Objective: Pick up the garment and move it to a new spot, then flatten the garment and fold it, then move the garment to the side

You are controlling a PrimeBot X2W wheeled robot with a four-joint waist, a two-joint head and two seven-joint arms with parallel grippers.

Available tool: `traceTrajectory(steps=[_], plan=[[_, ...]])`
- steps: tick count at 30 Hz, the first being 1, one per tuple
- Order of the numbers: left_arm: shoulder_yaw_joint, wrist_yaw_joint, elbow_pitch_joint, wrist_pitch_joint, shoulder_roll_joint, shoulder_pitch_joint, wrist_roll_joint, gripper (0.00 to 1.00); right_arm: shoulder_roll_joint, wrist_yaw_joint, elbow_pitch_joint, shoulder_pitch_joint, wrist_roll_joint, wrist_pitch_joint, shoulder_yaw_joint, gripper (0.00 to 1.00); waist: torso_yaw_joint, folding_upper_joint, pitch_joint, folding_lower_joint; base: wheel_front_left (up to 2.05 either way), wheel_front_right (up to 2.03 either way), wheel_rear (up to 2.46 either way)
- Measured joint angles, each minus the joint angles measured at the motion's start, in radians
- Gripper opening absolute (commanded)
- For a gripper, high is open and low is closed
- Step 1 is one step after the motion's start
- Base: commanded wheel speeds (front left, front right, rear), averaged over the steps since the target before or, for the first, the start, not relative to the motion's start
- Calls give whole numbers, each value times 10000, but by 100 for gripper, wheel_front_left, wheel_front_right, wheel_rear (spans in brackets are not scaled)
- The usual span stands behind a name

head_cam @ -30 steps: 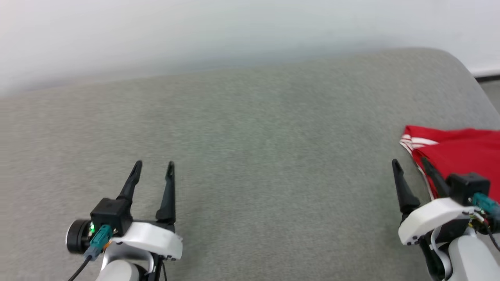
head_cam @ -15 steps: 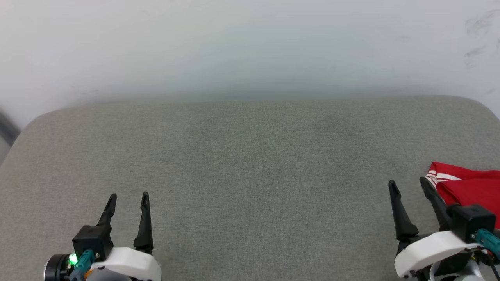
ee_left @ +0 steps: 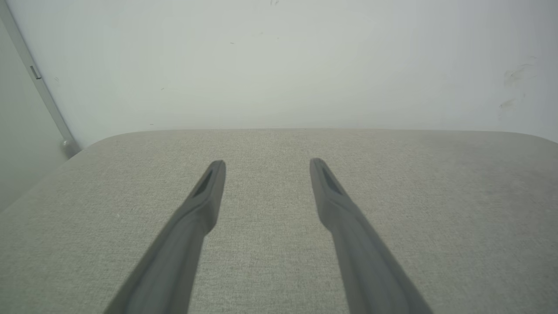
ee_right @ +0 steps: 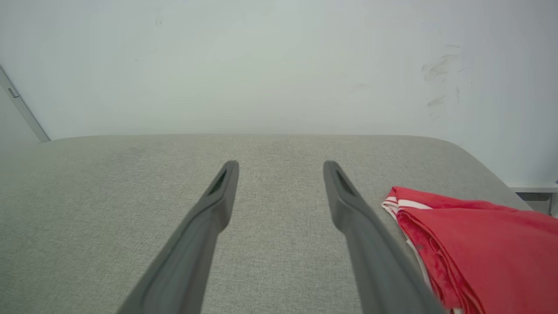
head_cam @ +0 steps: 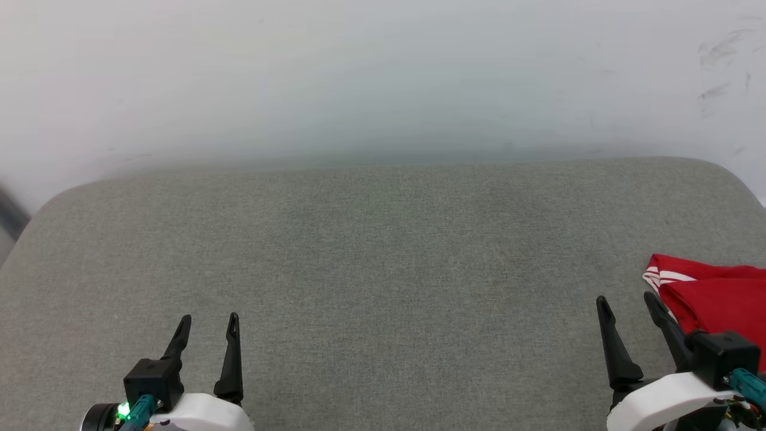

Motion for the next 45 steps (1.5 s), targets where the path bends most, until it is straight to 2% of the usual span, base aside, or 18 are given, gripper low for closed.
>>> traceTrajectory(steps=[10, 11, 16, 45], plan=[[-10, -90, 136, -44, -17, -14, -69, 100, 15, 0, -15, -1, 21, 44, 52, 100, 10, 0, 35, 0, 0, 0, 0], [-21, -98, 161, -33, -31, -4, -71, 0, 13, 2, 15, 3, 23, 42, 54, 0, 13, 0, 36, 1, 0, 0, 0], [-161, -102, 548, 19, -291, 316, -111, 0, 15, 2, 499, 178, 79, 73, 75, 0, 14, 0, 39, 1, 0, 0, 0], [1229, -1216, 761, 1221, -1149, -31, -4171, 0, 27, 0, 1312, -334, 5239, 430, -198, 0, 68, 0, 144, 2, 0, 0, 0]])
